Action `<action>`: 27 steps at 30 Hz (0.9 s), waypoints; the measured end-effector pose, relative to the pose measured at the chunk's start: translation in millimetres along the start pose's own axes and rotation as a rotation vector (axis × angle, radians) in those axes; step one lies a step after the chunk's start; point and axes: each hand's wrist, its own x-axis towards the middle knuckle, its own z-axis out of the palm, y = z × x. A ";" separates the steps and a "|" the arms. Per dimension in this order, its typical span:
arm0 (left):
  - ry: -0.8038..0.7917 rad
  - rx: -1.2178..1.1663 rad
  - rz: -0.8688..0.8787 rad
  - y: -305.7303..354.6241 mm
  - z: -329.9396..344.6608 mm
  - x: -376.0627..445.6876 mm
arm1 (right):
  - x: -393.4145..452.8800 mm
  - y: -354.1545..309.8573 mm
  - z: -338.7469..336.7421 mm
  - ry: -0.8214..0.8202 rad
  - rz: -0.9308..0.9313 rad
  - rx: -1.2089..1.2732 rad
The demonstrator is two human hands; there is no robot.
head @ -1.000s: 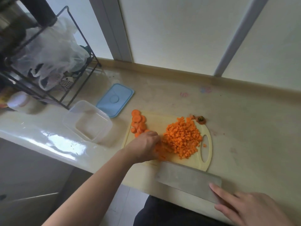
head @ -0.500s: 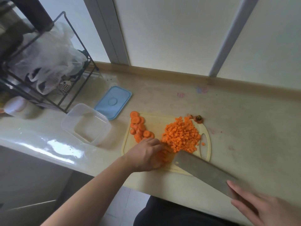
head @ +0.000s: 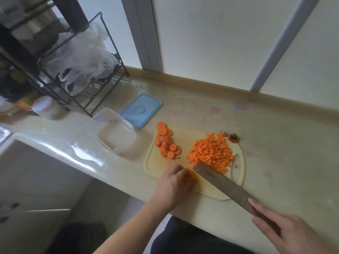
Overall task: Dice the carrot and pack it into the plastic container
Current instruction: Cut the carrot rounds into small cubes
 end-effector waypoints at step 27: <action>-0.033 0.021 0.085 -12.4 -19.0 6.5 | 14.5 -16.9 5.3 -0.091 0.029 0.182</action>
